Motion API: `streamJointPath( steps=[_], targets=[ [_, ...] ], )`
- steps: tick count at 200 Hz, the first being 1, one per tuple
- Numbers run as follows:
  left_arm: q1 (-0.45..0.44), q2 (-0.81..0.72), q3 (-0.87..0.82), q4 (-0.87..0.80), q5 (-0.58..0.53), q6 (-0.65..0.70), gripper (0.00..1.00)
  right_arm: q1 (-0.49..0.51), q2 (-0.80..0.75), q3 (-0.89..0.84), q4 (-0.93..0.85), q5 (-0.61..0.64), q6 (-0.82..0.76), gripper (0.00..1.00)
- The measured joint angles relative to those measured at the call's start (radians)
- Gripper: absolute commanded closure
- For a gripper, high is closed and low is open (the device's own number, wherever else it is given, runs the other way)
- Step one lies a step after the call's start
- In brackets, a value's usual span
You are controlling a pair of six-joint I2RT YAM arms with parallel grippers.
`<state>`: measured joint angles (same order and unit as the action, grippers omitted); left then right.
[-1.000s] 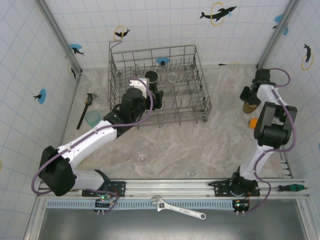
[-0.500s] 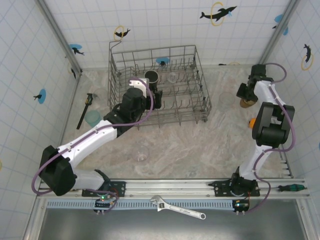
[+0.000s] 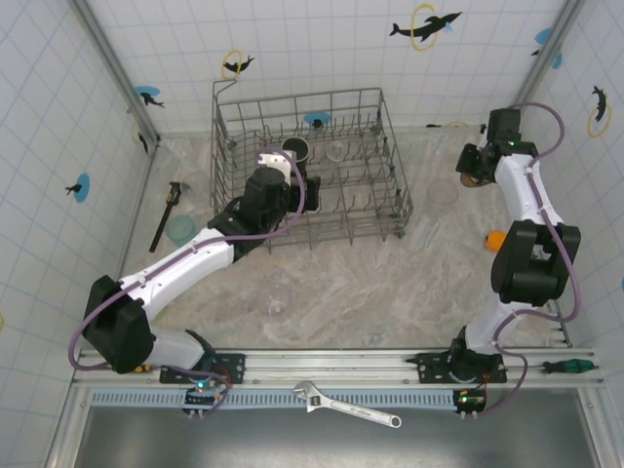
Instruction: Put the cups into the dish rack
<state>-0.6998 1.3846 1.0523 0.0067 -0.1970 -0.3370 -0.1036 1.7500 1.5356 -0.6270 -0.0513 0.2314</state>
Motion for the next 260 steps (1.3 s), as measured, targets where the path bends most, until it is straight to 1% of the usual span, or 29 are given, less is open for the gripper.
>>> streamJointPath(
  steps=[46, 81, 130, 153, 182, 212, 260],
  targets=[
    [0.000, 0.018, 0.015, -0.003, 0.006, 0.000, 0.03, 0.025, -0.137, -0.132, 0.087, -0.030, 0.032, 1.00],
    [0.000, 0.018, 0.015, -0.003, 0.005, -0.004, 0.03, 0.043, -0.207, -0.227, 0.182, -0.071, 0.074, 1.00],
    [0.000, 0.027, 0.024, -0.014, 0.006, -0.013, 0.03, 0.072, -0.262, -0.257, 0.288, -0.130, 0.121, 1.00],
    [0.000, 0.045, 0.043, -0.021, 0.006, -0.024, 0.03, 0.076, -0.309, -0.301, 0.388, -0.181, 0.164, 1.00],
    [0.008, 0.058, 0.051, -0.021, 0.021, -0.051, 0.03, 0.109, -0.368, -0.412, 0.560, -0.274, 0.235, 1.00],
    [0.046, 0.077, 0.064, -0.021, 0.072, -0.099, 0.03, 0.166, -0.372, -0.500, 0.708, -0.367, 0.314, 1.00],
    [0.104, 0.082, 0.069, 0.000, 0.147, -0.185, 0.03, 0.222, -0.368, -0.562, 0.937, -0.485, 0.435, 1.00]
  ],
)
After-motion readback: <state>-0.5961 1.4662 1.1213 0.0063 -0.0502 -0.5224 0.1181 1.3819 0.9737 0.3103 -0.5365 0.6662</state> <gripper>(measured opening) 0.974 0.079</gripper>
